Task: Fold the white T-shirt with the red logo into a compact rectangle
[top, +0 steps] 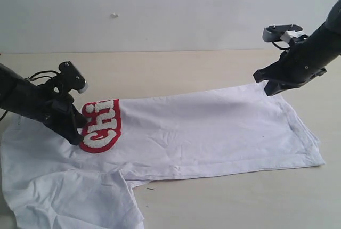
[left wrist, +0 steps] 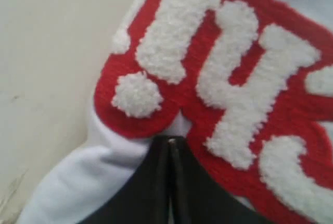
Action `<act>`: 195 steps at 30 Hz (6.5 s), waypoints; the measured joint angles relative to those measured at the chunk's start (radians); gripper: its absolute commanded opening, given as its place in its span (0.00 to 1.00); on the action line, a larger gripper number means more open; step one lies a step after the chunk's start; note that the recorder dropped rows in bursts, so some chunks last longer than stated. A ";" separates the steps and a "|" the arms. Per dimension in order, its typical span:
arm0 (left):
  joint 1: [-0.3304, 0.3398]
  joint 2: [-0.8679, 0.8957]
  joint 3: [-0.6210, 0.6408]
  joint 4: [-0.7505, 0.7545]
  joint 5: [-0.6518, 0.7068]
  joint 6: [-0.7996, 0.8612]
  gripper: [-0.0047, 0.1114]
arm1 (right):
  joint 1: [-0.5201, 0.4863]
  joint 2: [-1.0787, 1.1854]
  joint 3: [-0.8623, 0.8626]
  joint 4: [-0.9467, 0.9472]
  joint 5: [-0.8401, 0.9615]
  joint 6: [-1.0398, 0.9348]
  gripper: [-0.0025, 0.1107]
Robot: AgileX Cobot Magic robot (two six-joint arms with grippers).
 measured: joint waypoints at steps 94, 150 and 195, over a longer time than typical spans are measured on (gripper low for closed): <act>-0.022 -0.261 0.033 0.462 0.492 -0.416 0.04 | 0.000 -0.274 0.277 -0.246 -0.107 0.247 0.02; -0.709 -0.477 0.271 0.986 0.395 -0.971 0.04 | 0.127 -0.237 0.277 -0.234 -0.048 0.112 0.02; -0.309 -0.319 0.213 1.615 -0.426 -0.953 0.49 | 0.127 -0.237 0.274 -0.234 -0.094 0.089 0.02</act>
